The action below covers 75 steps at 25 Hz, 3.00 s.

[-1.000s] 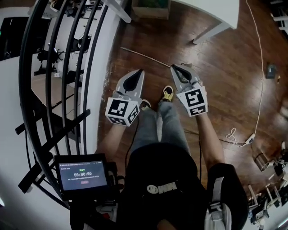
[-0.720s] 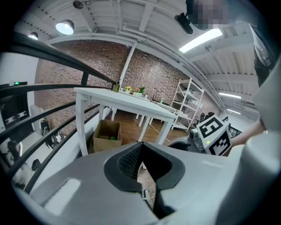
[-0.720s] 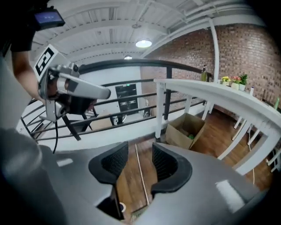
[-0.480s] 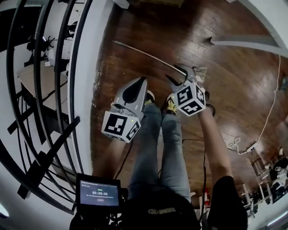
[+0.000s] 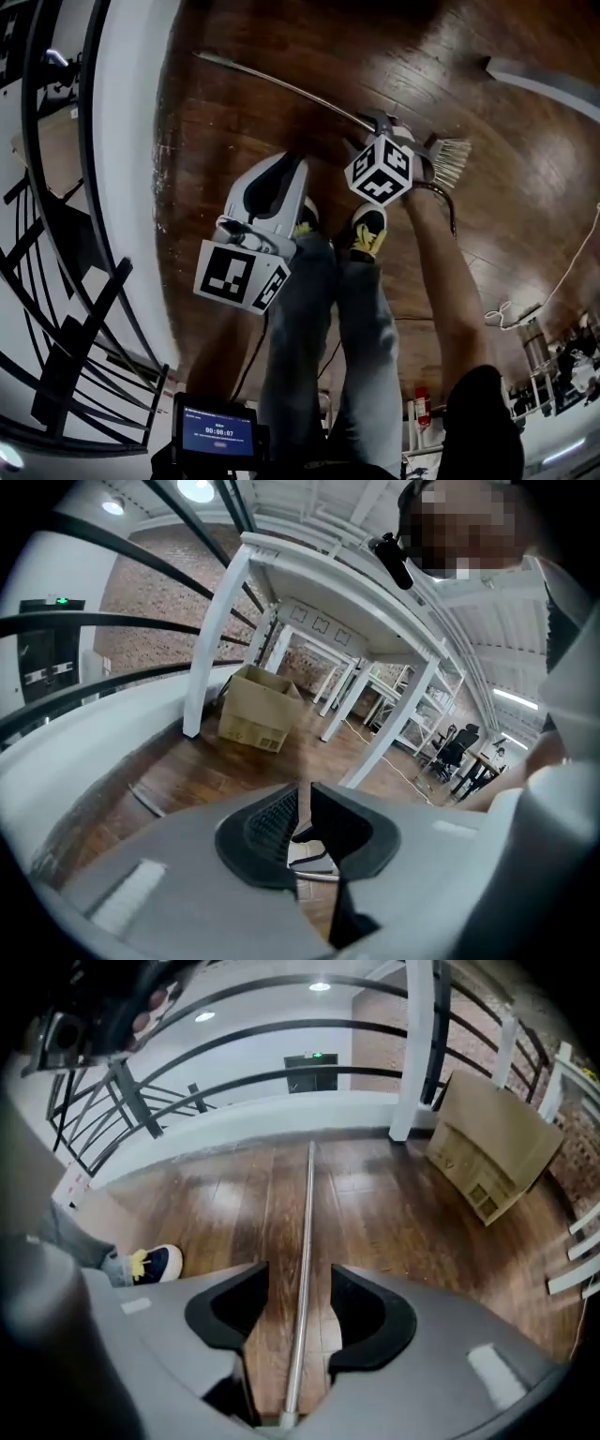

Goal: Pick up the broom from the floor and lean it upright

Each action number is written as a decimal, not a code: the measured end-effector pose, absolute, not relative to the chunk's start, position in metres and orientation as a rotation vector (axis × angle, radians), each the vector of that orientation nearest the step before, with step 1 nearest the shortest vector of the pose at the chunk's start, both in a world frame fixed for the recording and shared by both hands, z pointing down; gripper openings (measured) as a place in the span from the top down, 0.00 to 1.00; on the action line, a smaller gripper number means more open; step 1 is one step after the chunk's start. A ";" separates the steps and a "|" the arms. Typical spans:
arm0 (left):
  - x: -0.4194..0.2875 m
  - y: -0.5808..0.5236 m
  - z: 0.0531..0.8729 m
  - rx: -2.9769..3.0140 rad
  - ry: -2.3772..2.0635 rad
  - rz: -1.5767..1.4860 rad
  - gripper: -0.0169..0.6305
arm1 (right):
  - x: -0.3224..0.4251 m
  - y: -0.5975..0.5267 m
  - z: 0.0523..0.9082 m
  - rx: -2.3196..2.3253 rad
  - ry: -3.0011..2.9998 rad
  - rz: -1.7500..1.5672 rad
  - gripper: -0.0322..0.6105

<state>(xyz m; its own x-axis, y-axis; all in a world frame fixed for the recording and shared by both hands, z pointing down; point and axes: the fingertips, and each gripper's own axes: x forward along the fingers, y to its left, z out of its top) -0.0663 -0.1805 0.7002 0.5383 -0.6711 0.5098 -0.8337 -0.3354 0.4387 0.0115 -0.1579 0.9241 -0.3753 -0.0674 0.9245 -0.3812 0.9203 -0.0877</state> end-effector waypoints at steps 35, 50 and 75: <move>-0.102 -0.169 0.787 1.964 -1.273 0.321 0.88 | 0.020 -0.144 1.041 0.401 -1.802 0.387 0.82; -0.077 -0.209 0.654 1.884 -1.350 0.172 0.54 | 0.028 -0.157 0.813 0.568 -2.100 0.371 0.83; 0.146 -0.300 0.499 2.678 -0.768 0.491 0.82 | 0.100 -0.224 0.697 1.304 -2.035 0.871 0.82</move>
<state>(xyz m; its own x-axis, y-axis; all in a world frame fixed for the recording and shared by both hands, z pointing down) 0.1459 -0.3005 0.4991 0.7975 -0.4480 0.4040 -0.5548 -0.8077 0.1996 0.1000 -0.2241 0.6974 -0.3665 -0.5559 0.7461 -0.9236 0.3143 -0.2196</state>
